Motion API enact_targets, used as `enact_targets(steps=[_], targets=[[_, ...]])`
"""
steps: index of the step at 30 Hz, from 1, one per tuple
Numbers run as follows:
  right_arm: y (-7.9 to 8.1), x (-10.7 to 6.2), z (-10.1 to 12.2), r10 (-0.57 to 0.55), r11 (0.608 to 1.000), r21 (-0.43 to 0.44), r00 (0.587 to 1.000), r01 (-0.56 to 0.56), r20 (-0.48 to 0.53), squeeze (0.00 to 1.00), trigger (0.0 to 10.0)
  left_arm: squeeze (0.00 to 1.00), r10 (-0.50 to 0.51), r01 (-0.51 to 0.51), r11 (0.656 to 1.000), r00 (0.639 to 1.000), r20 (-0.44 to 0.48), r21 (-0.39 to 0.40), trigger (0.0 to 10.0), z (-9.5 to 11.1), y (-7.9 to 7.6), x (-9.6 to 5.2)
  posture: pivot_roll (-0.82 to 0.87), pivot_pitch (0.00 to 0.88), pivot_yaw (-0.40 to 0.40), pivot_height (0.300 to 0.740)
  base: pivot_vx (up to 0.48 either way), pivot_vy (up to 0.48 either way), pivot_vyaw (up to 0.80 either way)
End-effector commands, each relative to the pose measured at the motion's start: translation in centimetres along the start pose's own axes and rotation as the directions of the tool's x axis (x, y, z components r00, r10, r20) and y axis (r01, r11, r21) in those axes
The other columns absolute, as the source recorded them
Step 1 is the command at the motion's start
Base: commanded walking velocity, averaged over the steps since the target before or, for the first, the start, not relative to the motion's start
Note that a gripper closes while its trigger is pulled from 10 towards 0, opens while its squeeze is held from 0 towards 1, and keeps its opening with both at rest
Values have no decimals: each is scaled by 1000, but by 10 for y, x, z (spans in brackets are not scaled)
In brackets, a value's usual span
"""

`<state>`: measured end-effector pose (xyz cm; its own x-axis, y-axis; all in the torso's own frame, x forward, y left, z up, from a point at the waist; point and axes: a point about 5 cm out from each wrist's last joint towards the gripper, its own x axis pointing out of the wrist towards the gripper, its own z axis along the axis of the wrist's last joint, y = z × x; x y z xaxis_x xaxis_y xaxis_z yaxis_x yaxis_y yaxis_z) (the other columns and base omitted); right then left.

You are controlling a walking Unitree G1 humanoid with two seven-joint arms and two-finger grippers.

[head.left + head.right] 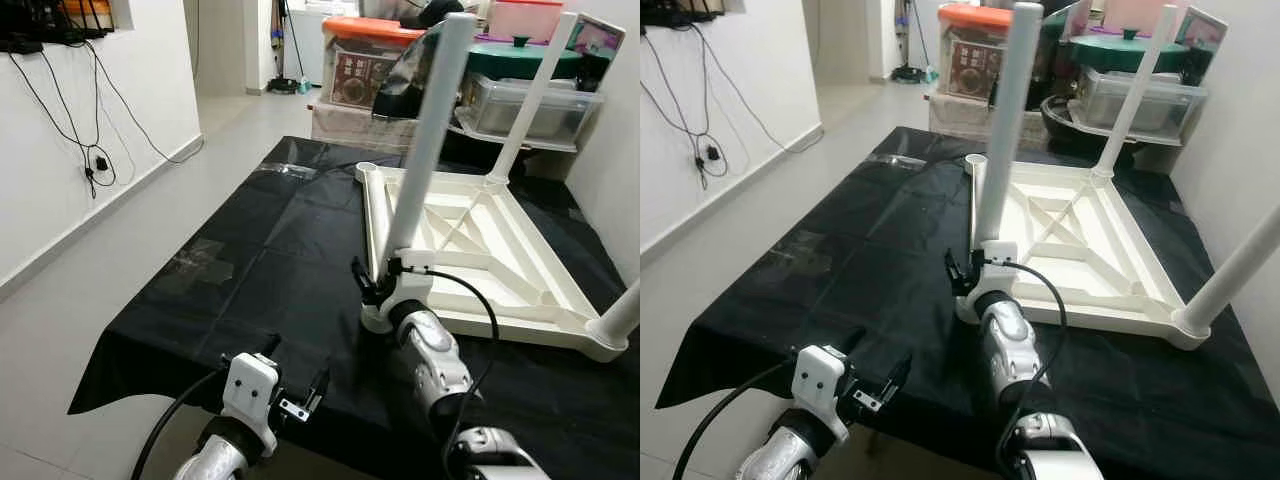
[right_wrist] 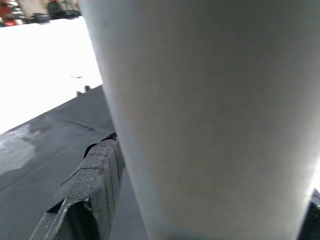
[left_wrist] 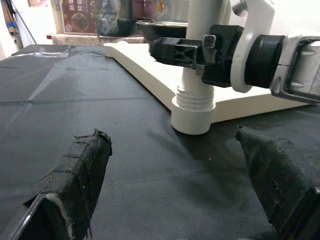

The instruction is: Building children table

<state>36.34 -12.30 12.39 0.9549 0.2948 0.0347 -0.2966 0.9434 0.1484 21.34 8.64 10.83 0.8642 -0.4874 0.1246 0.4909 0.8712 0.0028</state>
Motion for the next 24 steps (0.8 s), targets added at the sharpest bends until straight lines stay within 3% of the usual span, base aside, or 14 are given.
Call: enact_targets(steps=[1, 2, 3, 4, 5, 6, 9, 10, 11, 17, 18, 20, 21, 24], targets=[[5, 3, -4, 139, 990, 12, 987, -139, -77, 0, 10000, 0, -13, 13, 1000, 1000, -11, 9, 10000, -4, -2, -1, 181, 0, -111, 740, 0, 0, 0], [5, 3, -4, 139, 990, 12, 987, -139, -77, 0, 10000, 0, -13, 13, 1000, 1000, -11, 9, 10000, -4, -2, -1, 181, 0, -111, 740, 0, 0, 0], [5, 4, -1, 299, 954, 25, 944, -298, -142, 0, 10000, 0, -18, 18, 1000, 1000, -9, 9, 10000, -3, -3, -1, 188, 0, -113, 740, 0, 0, 0], [7, 3, 2, 448, 893, 48, 871, -448, -201, 0, 10000, 0, -22, 22, 1000, 1000, -8, 9, 10000, -3, -3, 0, 189, 0, -113, 740, 0, 0, 0], [7, 3, 2, 448, 893, 48, 871, -448, -201, 0, 10000, 0, -22, 22, 1000, 1000, -8, 9, 10000, -3, -3, 0, 189, 0, -113, 740, 0, 0, 0], [11, 2, 6, 571, 817, 71, 783, -573, -245, 0, 10000, 0, -24, 24, 1000, 1000, -9, 8, 10000, -3, -3, 0, 193, 0, -110, 740, 0, 0, 0], [11, 2, 6, 571, 817, 71, 783, -573, -245, 0, 10000, 0, -24, 24, 1000, 1000, -9, 8, 10000, -3, -3, 0, 193, 0, -110, 740, 0, 0, 0], [17, 2, 9, 651, 748, 72, 708, -659, -274, 0, 10000, 0, -28, 28, 1000, 1000, -9, 9, 10000, -3, -3, 0, 192, 0, -107, 740, 0, 0, 0], [22, 3, 12, 691, 702, 49, 663, -710, -289, 0, 10000, 0, -30, 30, 999, 999, -9, 10, 10000, -2, -3, 1, 201, 0, -109, 740, 0, 0, 0], [41, 13, 21, 759, 627, 35, 599, -778, -256, 0, 10000, 0, -33, 33, 999, 999, -1, 16, 10000, -1, -3, 2, 207, 0, -105, 740, 0, 0, 0], [45, 13, 22, 776, 608, 39, 583, -793, -239, 0, 2745, 0, -35, 35, 999, 999, 0, 17, 10000, -1, -2, 2, 207, 0, -104, 740, 0, 0, 0], [45, 13, 22, 776, 608, 39, 583, -793, -239, 0, 2745, 0, -35, 35, 999, 999, 0, 17, 10000, -1, -2, 2, 207, 0, -104, 740, 0, 0, 0], [49, 12, 21, 795, 587, 53, 564, -808, -224, 0, 0, 0, -37, 37, 999, 999, 1, 19, 10000, -1, -2, 2, 208, 0, -103, 740, 0, 0, 0], [52, 12, 20, 795, 592, 61, 569, -803, -211, 0, 0, 0, -38, 38, 999, 999, 1, 19, 10000, 0, -2, 2, 207, 0, -99, 740, 0, 0, 0]])
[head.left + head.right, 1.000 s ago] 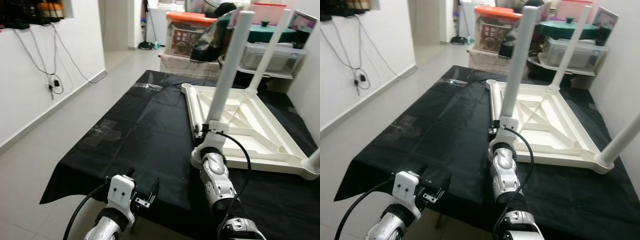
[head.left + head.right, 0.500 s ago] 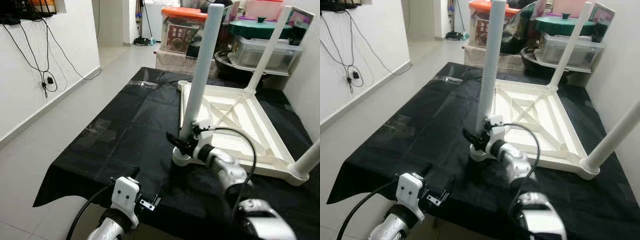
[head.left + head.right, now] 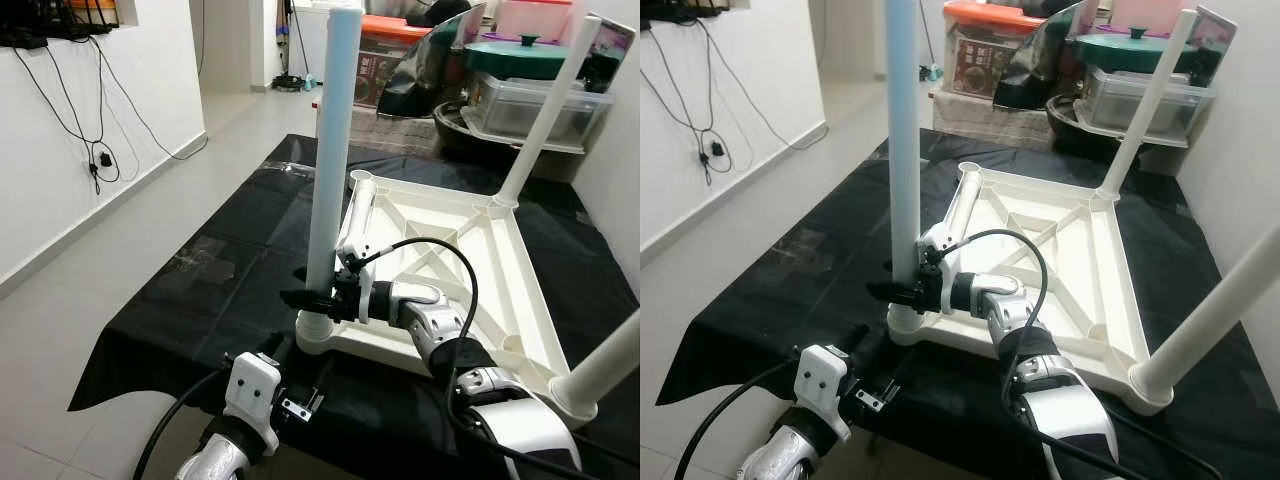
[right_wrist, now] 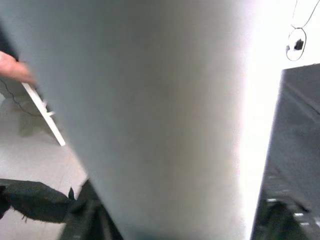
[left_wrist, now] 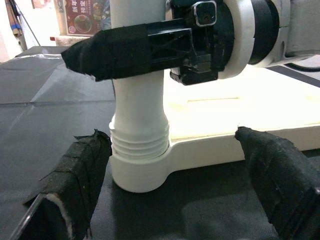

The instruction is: Building children table

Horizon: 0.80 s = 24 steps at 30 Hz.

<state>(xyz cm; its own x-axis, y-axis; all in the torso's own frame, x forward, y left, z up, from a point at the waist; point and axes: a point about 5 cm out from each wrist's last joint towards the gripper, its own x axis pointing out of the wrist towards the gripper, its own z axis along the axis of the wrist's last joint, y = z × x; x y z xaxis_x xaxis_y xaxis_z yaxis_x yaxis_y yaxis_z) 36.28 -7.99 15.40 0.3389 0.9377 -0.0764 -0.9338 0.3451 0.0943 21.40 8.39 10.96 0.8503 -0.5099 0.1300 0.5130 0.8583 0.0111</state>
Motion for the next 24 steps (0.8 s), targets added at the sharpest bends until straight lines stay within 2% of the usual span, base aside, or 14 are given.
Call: enact_targets(steps=[1, 4, 6, 7, 8, 11, 12, 15, 16, 17, 18, 19, 23, 24], targets=[[5, 6, -3, 18, 999, 31, 1000, -19, 25, 0, 0, 0, -13, 13, 1000, 1000, -4, 14, 10000, -1, 0, 0, 204, 0, -93, 740, 0, 0, 0], [-1, 5, -2, -125, 992, 36, 990, 123, 60, 0, 0, 0, -14, 14, 1000, 1000, -5, 13, 10000, -1, 0, 1, 200, 0, -89, 740, 0, 0, 0], [-17, -4, -4, -435, 900, 69, 895, 430, 97, 0, 0, 0, -15, 16, 1000, 1000, -6, 13, 10000, -1, 1, 1, 195, 0, -84, 740, 0, 0, 0], [-25, -12, -7, -589, 808, 97, 803, 581, 97, 0, 0, 0, -16, 16, 1000, 1000, -7, 13, 10000, 0, 2, 1, 188, 0, -79, 740, 0, 0, 0], [-25, -12, -7, -589, 808, 97, 803, 581, 97, 0, 0, 0, -16, 16, 1000, 1000, -7, 13, 10000, 0, 2, 1, 188, 0, -79, 740, 0, 0, 0], [-41, -44, -20, -882, 472, 112, 470, 875, 44, 0, 0, 0, -17, 17, 1000, 1000, -8, 14, 10000, 0, 2, 2, 179, 0, -77, 740, 0, 0, 0], [-41, -44, -20, -882, 472, 112, 470, 875, 44, 0, 0, 0, -17, 17, 1000, 1000, -8, 14, 10000, 0, 2, 2, 179, 0, -77, 740, 0, 0, 0], [-40, -75, -35, -990, 139, 104, 140, 985, -6, 0, 0, 0, -18, 18, 1000, 1000, -9, 16, 10000, 1, 3, 2, 177, 0, -74, 740, 0, 0, 0], [-40, -75, -35, -990, 139, 104, 140, 985, -6, 0, 0, 0, -18, 18, 1000, 1000, -9, 16, 10000, 1, 3, 2, 177, 0, -74, 740, 0, 0, 0], [-35, -79, -41, -997, 61, 121, 65, 991, -32, 0, 0, 0, -17, 17, 1000, 1000, -9, 16, 10000, 1, 3, 3, 175, 0, -73, 740, 0, 0, 0], [-35, -79, -41, -997, 61, 121, 65, 991, -32, 0, 0, 0, -17, 17, 1000, 1000, -9, 16, 10000, 1, 3, 3, 175, 0, -73, 740, 0, 0, 0], [-30, -80, -45, -998, 21, 137, 29, 990, -56, 0, 0, 0, -15, 15, 1000, 1000, -9, 16, 10000, 1, 3, 3, 177, 0, -74, 740, 0, 0, 0], [-27, -72, -47, -996, 47, 173, 60, 984, -71, 0, 0, 0, -15, 15, 1000, 1000, -10, 16, 10000, 1, 3, 3, 177, 0, -76, 740, 0, 0, 0], [-24, -58, -43, -991, 117, 197, 127, 973, -39, 0, 10000, 0, -14, 14, 1000, 1000, -11, 16, 10000, 1, 3, 4, 179, 0, -75, 740, 0, 0, 0]])
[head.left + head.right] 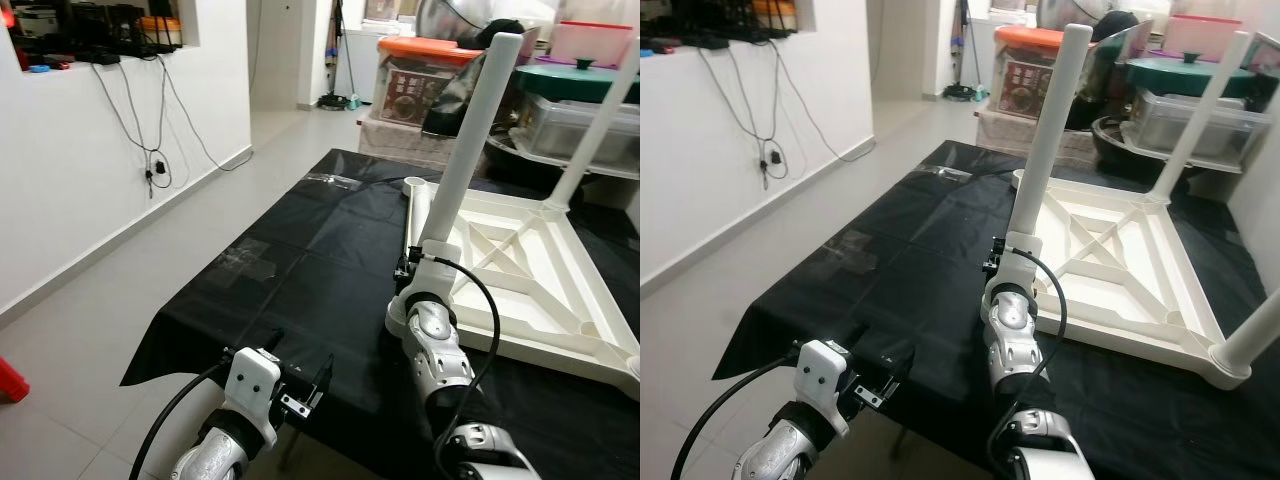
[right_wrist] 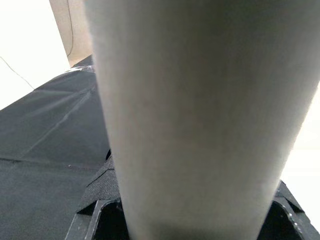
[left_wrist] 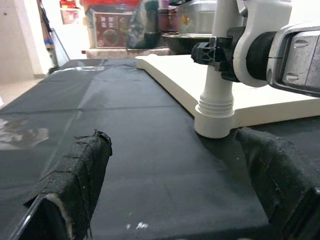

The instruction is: Building children table

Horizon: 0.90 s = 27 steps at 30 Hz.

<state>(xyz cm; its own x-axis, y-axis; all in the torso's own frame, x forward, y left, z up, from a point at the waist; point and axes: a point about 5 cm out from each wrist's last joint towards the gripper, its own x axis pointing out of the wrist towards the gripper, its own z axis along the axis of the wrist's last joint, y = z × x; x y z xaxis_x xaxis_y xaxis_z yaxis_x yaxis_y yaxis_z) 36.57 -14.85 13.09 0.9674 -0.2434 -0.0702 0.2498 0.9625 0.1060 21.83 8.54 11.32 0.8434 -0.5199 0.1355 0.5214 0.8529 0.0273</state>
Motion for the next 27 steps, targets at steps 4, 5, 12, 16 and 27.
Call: enact_targets(steps=[4, 5, 12, 16, 27], targets=[[26, -6, -14, 170, 982, 84, 985, -168, -24, 1000, 10000, 0, -1, 1, 1000, 1000, -20, 3, 10000, -2, 0, 1, 181, 0, -79, 740, 0, 0, 0], [28, -4, -9, 209, 974, 87, 978, -209, 8, 996, 10000, 0, 0, 0, 1000, 1000, -21, 4, 10000, -2, 0, 1, 185, 0, -80, 740, 0, 0, 0], [26, 11, 18, 593, 795, 133, 804, -592, 32, 0, 10000, 0, 11, -11, 1000, 1000, -21, 12, 10000, 0, 2, 3, 188, 0, -80, 740, 0, 0, 0], [25, 11, 21, 645, 757, 122, 764, -642, 19, 0, 10000, 0, 13, -13, 1000, 1000, -20, 14, 10000, 0, 2, 2, 188, 0, -80, 740, 0, 0, 0], [36, -10, 16, 954, 222, 0, 217, -975, -208, 0, 10000, 0, 13, -12, 1000, 1000, -21, 17, 10000, 1, 4, 3, 208, 0, -90, 740, 0, 0, 0]])
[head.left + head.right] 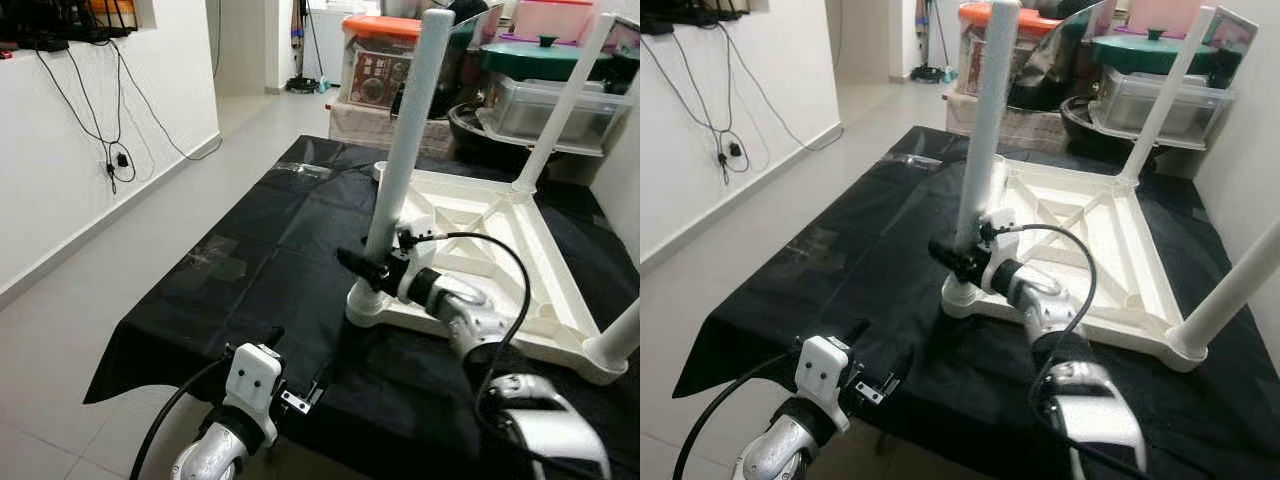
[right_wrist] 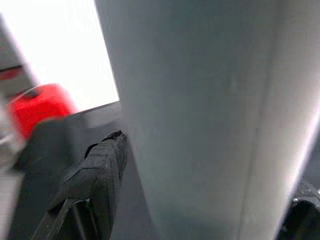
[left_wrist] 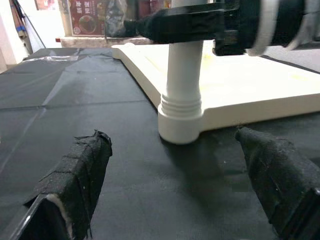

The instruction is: Building children table

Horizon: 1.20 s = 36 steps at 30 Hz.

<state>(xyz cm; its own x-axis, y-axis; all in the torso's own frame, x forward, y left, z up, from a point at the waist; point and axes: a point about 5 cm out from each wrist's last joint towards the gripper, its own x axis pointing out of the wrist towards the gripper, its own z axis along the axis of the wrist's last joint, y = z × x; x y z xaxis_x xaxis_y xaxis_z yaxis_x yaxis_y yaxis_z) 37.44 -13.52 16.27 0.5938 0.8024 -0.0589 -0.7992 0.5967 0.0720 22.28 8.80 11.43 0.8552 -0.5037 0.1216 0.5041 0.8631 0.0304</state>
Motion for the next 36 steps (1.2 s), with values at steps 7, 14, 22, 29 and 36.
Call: enact_targets(steps=[7, 14, 22, 29, 36], targets=[[39, 29, -13, 342, 938, -31, 934, -347, -104, 0, 4275, 0, -7, 7, 1000, 1000, -7, 15, 10000, 1, 1, 1, 222, 0, -92, 740, 0, 0, 0], [37, 32, 3, 309, 951, -40, 951, -307, 27, 0, 0, 0, -6, 6, 1000, 1000, -9, 13, 10000, 2, 0, 0, 216, 0, -90, 740, 0, 0, 0], [-17, 11, 0, -648, 761, 22, 758, 648, 73, 0, 0, 0, -12, 12, 1000, 1000, -16, 7, 10000, 1, 1, -1, 190, 0, -68, 740, 0, 0, 0], [-18, -20, -18, -916, 401, 57, 398, 915, 50, 0, 0, 0, -16, 16, 1000, 1000, -20, 6, 10000, 0, 1, 0, 196, 0, -70, 740, 0, 0, 0], [-3, -25, -32, -965, 258, 99, 261, 961, -18, 0, 0, 0, -14, 14, 1000, 1000, -20, 8, 10000, 0, 1, 0, 196, 0, -72, 740, 0, 0, 0]])
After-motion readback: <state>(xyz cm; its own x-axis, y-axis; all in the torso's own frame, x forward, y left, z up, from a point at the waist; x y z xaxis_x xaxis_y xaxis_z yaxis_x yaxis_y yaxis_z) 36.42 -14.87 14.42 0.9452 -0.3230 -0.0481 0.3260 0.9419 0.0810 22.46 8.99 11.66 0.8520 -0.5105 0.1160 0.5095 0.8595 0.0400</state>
